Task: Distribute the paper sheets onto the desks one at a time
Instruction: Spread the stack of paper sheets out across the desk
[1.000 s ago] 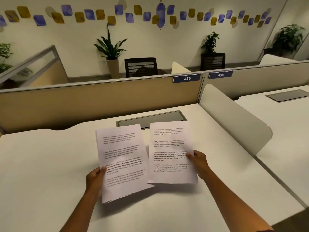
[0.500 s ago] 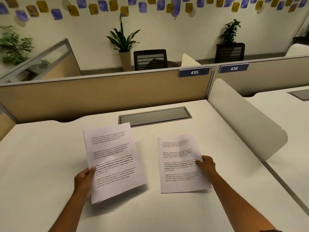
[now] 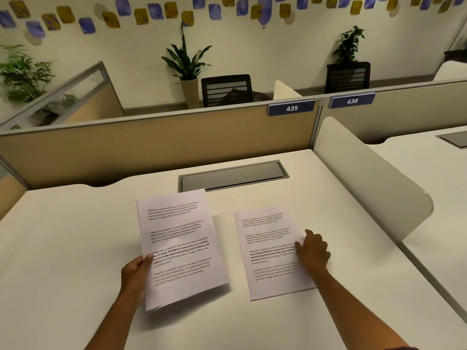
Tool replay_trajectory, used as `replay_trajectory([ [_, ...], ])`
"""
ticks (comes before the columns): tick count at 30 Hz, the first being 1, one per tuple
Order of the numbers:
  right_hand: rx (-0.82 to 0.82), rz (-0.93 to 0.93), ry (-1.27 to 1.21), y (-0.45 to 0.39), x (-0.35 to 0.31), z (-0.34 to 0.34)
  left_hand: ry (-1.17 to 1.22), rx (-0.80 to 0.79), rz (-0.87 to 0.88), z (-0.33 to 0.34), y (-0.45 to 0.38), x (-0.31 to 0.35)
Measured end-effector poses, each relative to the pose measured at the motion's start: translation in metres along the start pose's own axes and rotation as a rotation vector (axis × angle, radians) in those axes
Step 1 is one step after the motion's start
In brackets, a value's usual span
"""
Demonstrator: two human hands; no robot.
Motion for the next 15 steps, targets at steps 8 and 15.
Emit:
replay_trajectory([
  [8,-0.094,-0.183,-0.386,0.037,-0.055,0.012,0.003,-0.046,0.01,0.006,0.006,0.0],
  [15,-0.529,-0.185,-0.769,0.094,-0.112,0.031,0.046,-0.1,0.016,0.019,0.015,0.009],
])
Point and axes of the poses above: each hand's wrist, its own y-axis away from the middle knuckle, its own z-axis out of the palm, x = y × z, the point moved 3 cm from there along -y, towards the middle knuckle, and after that the axes turned 8 degrees about z, right-handed, at the moved point
